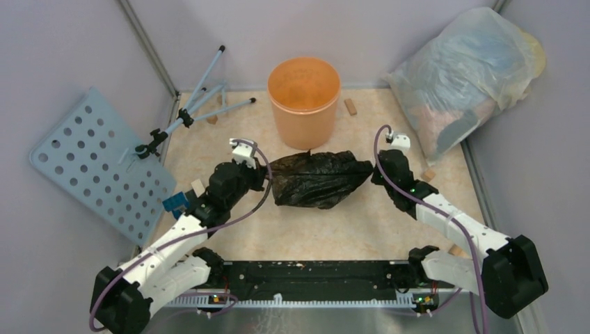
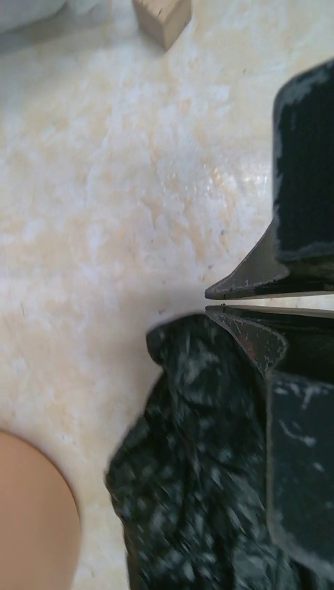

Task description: Put the trash bags into the trash bin

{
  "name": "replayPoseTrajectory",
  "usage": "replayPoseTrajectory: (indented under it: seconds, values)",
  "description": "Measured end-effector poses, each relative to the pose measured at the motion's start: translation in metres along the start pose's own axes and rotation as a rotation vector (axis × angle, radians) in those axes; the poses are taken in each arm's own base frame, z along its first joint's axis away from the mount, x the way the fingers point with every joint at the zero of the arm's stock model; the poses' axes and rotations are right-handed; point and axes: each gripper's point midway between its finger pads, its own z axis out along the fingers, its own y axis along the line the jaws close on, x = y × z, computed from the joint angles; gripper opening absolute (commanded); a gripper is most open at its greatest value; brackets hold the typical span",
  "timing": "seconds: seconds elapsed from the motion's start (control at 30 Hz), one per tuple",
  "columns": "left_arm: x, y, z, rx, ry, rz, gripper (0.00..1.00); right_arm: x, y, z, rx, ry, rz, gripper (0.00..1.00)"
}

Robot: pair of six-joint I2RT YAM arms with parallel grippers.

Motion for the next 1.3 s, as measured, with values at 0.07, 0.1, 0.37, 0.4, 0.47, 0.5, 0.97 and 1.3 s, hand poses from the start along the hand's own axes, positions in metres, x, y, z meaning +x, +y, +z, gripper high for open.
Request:
replayPoseTrajectory:
  seconds: [0.07,0.1,0.37,0.4,0.47,0.5,0.97,1.3]
  values:
    - [0.001,0.005,-0.003,-0.017,-0.012,-0.022,0.00,0.000,-0.010,0.000,0.055,-0.006,0.007,0.21]
    - [0.004,0.006,-0.004,-0.022,-0.009,-0.027,0.00,0.000,-0.013,0.000,0.072,-0.008,0.011,0.32]
    - [0.026,-0.007,-0.003,0.072,0.027,-0.039,0.00,-0.007,0.024,-0.015,-0.171,-0.039,-0.019,0.66]
    - [0.026,-0.011,-0.002,0.095,0.027,-0.042,0.00,-0.007,0.034,-0.019,-0.238,-0.040,-0.025,0.72]
    - [0.026,-0.021,-0.001,0.148,0.039,-0.055,0.00,-0.004,0.049,-0.024,-0.327,-0.026,-0.033,0.81]
    - [0.027,-0.026,-0.001,0.172,0.047,-0.063,0.00,-0.001,0.060,-0.027,-0.394,-0.009,-0.045,0.82]
    - [-0.120,-0.076,-0.025,0.336,-0.128,-0.191,0.00,-0.005,0.113,-0.051,-0.610,0.037,-0.085,0.76]
    - [-0.186,-0.093,-0.039,0.400,-0.266,-0.170,0.00,-0.007,0.100,-0.052,-0.538,0.038,-0.049,0.75]
